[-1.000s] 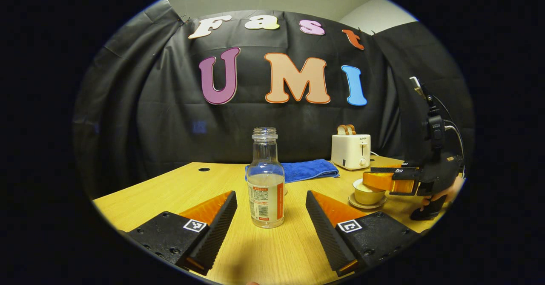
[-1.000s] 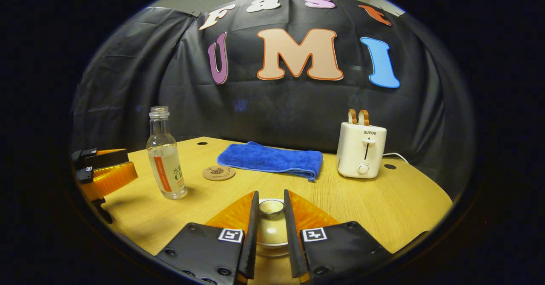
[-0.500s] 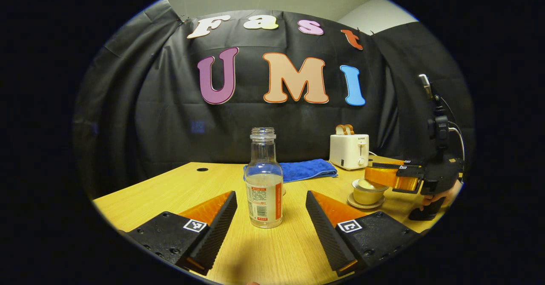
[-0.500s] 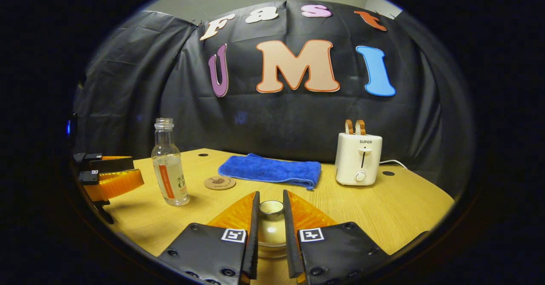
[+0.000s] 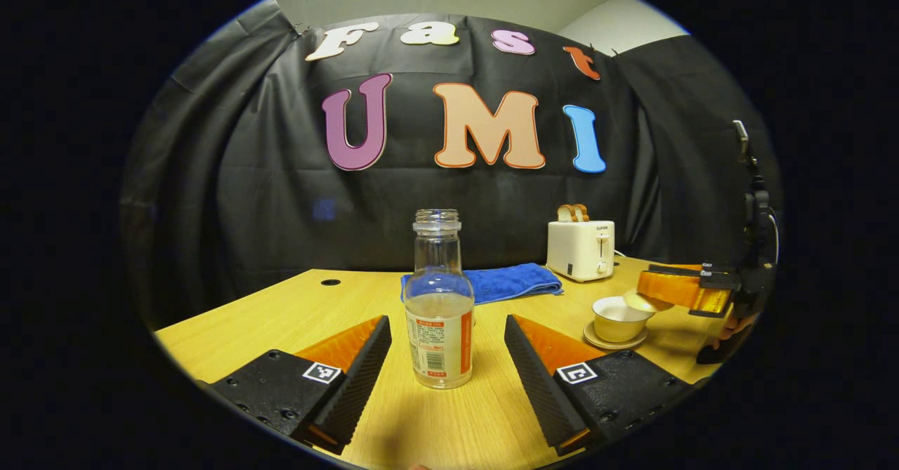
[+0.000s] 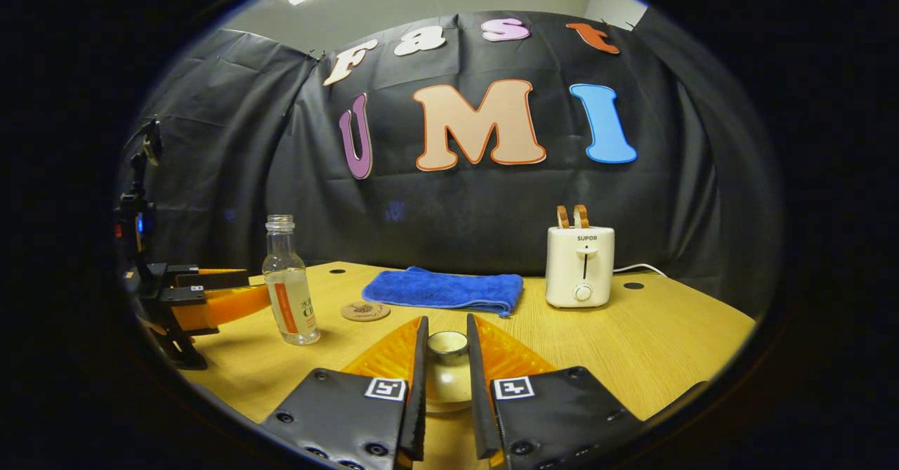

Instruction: Open the teacup lid with one hand, grasp the water bottle and pour water into the teacup with the other hand; after pouring, place the water bottle on the coaster and then close the teacup lid.

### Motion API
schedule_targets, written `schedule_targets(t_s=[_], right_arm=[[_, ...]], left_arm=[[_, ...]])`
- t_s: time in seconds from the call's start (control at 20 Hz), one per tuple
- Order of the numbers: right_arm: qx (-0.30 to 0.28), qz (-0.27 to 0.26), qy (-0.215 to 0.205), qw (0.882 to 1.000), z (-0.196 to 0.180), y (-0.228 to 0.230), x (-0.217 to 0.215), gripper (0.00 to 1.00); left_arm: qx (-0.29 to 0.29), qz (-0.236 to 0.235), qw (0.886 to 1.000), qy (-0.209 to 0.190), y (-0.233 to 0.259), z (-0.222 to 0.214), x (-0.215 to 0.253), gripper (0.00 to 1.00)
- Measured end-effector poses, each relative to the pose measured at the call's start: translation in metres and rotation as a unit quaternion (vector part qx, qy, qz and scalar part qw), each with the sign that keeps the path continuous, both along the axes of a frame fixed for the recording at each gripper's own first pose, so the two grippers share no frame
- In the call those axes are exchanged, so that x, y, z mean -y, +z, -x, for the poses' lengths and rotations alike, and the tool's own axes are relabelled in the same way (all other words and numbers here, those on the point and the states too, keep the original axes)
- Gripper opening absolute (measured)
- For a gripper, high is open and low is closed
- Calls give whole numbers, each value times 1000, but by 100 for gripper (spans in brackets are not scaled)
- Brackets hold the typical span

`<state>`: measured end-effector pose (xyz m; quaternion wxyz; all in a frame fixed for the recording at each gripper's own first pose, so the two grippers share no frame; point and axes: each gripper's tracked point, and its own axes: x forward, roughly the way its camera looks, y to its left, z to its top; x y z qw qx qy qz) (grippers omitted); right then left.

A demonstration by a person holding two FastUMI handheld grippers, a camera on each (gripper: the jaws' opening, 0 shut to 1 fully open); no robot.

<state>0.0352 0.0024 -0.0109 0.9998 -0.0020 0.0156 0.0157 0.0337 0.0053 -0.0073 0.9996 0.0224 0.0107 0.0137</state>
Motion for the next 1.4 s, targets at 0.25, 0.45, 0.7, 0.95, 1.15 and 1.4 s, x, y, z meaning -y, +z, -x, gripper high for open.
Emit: schedule_targets(t_s=[0.25, 0.45, 0.7, 0.95, 1.15, 1.4], right_arm=[[0, 0, 4, 1000, 10, 1, 2, 31], [1, -1, 2, 1000, 19, 2, 6, 31], [1, 0, 0, 1000, 27, 3, 14, 31], [1, 0, 1, 1000, 31, 3, 17, 31], [2, -1, 1, 1000, 31, 5, 18, 31], [2, 0, 0, 1000, 32, 4, 18, 31]], left_arm=[[0, -1, 1000, -4, -2, -20, -2, 95], [-2, -1, 1000, -11, -4, -39, -1, 95], [-12, -4, 1000, -14, -8, -52, -2, 91], [-18, -8, 999, -33, -10, -55, 5, 72], [-17, -8, 999, -44, -9, -55, 7, 70], [-28, -26, 997, -60, -9, -56, 11, 68]])
